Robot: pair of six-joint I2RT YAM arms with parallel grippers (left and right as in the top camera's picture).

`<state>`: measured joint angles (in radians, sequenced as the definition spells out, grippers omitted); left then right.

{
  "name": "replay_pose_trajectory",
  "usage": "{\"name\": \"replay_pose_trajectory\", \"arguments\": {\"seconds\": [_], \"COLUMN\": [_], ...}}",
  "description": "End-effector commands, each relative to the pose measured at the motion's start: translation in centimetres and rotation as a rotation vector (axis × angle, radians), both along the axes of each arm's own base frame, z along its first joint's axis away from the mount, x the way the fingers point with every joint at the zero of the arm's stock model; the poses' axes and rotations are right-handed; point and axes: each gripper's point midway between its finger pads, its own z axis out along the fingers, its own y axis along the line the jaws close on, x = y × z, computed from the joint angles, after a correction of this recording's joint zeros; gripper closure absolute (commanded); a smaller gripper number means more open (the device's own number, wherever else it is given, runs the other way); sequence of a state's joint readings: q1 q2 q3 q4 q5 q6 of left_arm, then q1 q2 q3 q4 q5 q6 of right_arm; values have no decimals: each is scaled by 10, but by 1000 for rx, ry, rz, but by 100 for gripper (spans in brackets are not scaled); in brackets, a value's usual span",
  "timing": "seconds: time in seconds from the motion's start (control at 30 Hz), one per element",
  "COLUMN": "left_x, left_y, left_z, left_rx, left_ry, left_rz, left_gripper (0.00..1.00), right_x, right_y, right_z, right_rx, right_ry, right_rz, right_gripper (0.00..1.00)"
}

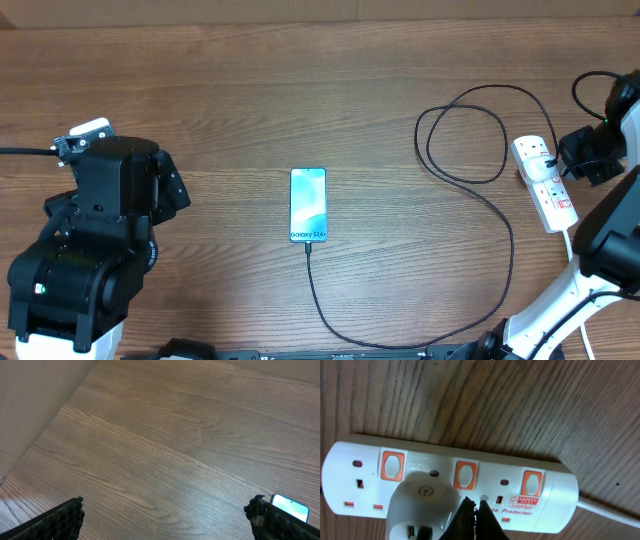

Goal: Plug charger to phone and switch on socket
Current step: 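Move the right gripper over the white power strip's switch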

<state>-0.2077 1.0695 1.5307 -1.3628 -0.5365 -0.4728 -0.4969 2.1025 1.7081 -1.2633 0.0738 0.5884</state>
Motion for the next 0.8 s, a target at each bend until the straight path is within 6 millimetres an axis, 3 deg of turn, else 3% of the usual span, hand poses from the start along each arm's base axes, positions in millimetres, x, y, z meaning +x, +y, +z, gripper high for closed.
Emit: {"name": "replay_pose_trajectory", "arguments": {"seconds": [0.0, 0.2, 0.77], "left_x": [0, 1, 1], "left_y": [3, -1, -1], "left_z": [-1, -2, -3], "left_rx": [-3, -22, -22], "left_ry": [-4, 1, 1], "left_rz": [27, 12, 12], "left_gripper": [0, 0, 0], "right_x": [4, 12, 8], "right_y": [-1, 8, 10], "right_z": [1, 0, 0], "right_rx": [2, 61, 70], "right_ry": [-18, -60, -45], "right_rz": [17, 85, 114], "right_gripper": [96, 96, 96]}}
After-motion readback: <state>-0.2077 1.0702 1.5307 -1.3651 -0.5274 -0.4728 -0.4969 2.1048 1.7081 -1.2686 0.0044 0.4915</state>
